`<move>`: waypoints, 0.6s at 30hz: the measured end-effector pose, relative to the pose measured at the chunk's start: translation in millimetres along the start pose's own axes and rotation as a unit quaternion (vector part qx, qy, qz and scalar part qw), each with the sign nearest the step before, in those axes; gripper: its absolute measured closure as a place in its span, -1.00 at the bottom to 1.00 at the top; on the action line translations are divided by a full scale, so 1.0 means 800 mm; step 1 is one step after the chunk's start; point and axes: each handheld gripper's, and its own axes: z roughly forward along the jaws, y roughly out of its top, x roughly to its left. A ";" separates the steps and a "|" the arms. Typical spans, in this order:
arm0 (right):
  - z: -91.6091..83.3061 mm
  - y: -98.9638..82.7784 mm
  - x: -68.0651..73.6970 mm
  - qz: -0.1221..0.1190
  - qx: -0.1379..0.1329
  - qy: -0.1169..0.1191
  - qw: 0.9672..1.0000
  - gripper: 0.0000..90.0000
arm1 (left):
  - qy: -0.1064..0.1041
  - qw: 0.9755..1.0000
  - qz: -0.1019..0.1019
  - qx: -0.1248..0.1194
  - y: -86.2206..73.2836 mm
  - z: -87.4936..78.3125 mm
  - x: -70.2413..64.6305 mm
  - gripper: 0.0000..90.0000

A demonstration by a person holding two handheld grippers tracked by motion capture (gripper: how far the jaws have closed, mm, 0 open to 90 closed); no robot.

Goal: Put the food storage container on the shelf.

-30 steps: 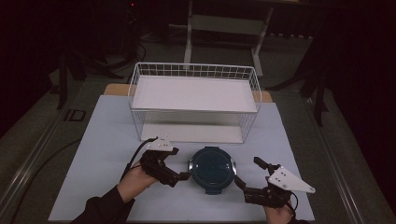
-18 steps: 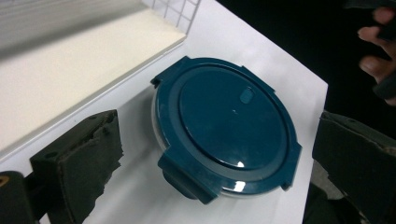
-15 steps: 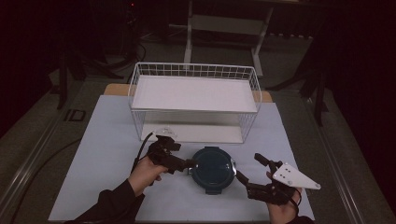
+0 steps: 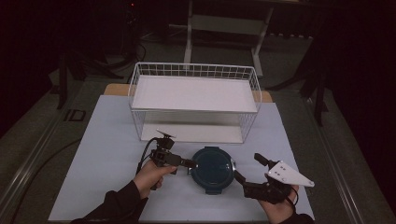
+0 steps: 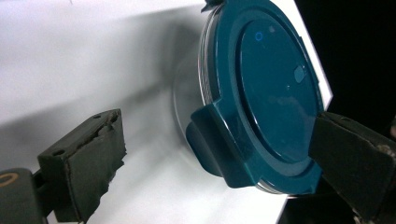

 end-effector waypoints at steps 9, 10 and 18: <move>0.005 -0.002 0.009 -0.022 0.009 0.010 1.000 -0.76 | -0.040 0.997 -0.063 0.012 -0.008 0.004 0.010 -0.22; 0.006 -0.003 0.010 -0.022 0.009 0.010 1.000 -0.76 | -0.048 0.996 -0.071 0.011 -0.009 0.005 0.012 -0.17; 0.004 -0.003 0.008 -0.020 0.009 0.007 1.000 -0.76 | -0.072 0.993 -0.092 0.020 -0.011 0.014 0.017 0.13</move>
